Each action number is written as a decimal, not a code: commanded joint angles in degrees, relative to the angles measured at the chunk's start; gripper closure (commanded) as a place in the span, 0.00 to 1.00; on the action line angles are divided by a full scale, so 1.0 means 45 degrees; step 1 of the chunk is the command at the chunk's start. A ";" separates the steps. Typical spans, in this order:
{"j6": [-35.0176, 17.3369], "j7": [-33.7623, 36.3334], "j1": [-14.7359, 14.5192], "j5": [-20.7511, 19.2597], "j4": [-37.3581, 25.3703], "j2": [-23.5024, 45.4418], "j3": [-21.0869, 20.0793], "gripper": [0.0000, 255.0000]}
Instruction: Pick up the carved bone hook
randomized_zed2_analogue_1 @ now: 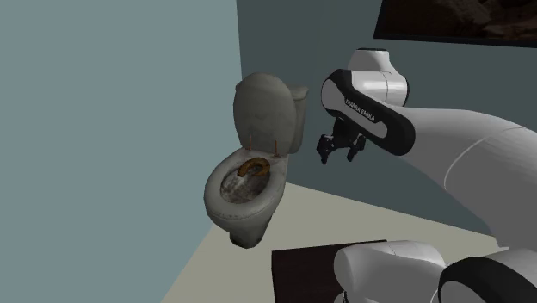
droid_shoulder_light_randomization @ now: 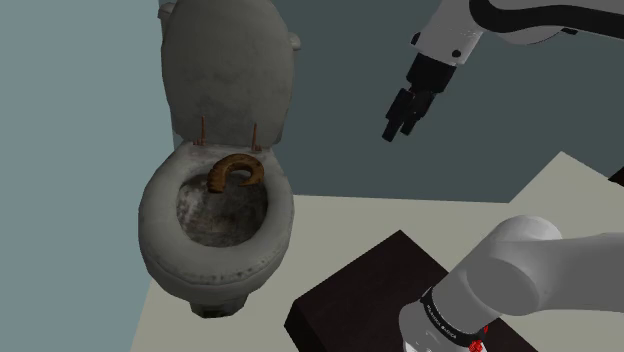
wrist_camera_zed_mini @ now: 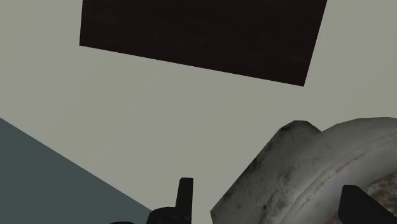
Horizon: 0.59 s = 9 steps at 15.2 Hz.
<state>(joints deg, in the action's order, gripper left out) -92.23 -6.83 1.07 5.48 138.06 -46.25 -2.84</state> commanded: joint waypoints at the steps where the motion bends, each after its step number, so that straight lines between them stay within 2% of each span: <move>1: 0.0000 0.0000 0.0000 0.0000 0.0000 0.0000 0.0000 0.00; 9: -0.2499 0.1154 -0.0502 0.0342 -0.0665 0.2924 -0.1800 0.00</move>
<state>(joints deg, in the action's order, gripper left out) -101.77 -2.73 -0.80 6.76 135.50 -35.02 -9.55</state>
